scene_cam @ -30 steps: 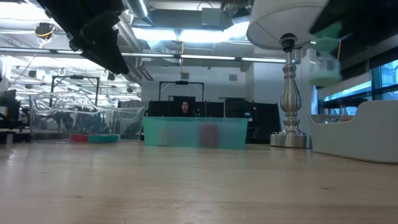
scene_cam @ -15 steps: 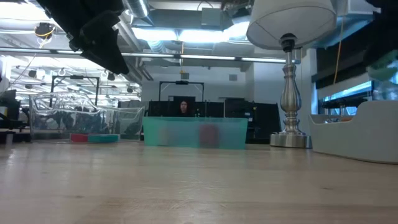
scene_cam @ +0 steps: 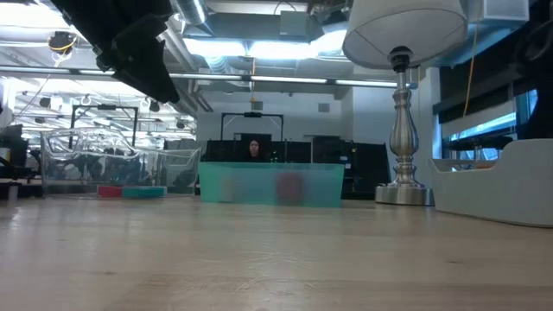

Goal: Pick & Place Office items
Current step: Put the light blue hourglass into the gray bin, then put the dark blue hourglass into the gray bin

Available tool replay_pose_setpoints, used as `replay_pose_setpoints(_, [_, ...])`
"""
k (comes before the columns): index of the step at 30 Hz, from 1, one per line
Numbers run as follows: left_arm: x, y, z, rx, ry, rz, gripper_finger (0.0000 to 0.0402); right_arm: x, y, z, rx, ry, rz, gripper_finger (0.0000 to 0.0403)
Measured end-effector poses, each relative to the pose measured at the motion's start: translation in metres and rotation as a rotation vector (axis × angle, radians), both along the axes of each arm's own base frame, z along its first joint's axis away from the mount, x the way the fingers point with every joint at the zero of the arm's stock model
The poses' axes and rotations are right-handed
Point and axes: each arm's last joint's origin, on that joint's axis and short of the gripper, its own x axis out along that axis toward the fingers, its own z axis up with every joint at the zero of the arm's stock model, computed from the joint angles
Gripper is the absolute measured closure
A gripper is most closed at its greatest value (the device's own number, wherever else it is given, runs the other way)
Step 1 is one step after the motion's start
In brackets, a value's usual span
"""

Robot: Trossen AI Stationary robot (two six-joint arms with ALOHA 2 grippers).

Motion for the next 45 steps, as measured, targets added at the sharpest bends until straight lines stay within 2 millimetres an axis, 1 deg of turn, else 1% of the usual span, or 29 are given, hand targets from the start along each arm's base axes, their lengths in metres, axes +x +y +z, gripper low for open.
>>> replay_pose_setpoints(10, [0.000,0.000,0.000,0.007,-0.003,0.004,0.0188,0.002,0.000,0.002,-0.023,-0.032,0.024,0.0196])
replay_pose_setpoints(13, [0.000,0.000,0.000,0.007,-0.003,0.003,0.0188,0.003,-0.001,-0.001,-0.018,-0.057,0.025,0.0196])
replay_pose_setpoints(19, [0.000,0.000,0.000,0.004,-0.002,0.002,0.0188,0.005,-0.002,-0.002,-0.026,-0.049,0.017,0.0185])
replay_pose_setpoints(26, [0.000,0.000,0.000,0.004,-0.001,0.002,0.0189,0.005,-0.002,-0.002,-0.026,-0.044,0.021,0.0188])
replay_pose_setpoints(29, [0.000,0.000,0.000,0.003,-0.001,0.001,0.0188,0.005,-0.002,-0.002,-0.025,-0.038,0.025,0.0179])
replay_pose_setpoints(39, [0.000,0.000,0.000,0.003,-0.001,0.001,0.0188,0.006,-0.001,-0.001,-0.006,-0.017,0.017,0.0125])
replay_pose_setpoints(41, [0.000,0.000,0.000,0.004,-0.002,0.002,0.0189,0.006,0.002,0.004,0.029,0.014,0.005,0.0114])
replay_pose_setpoints(42, [0.000,0.000,0.000,0.006,-0.002,0.003,0.0189,0.006,0.003,0.010,0.046,0.040,-0.001,0.0109])
replay_pose_setpoints(45, [0.001,0.001,0.000,0.008,-0.008,0.010,0.0189,0.007,0.007,0.036,0.086,0.100,-0.011,0.0101])
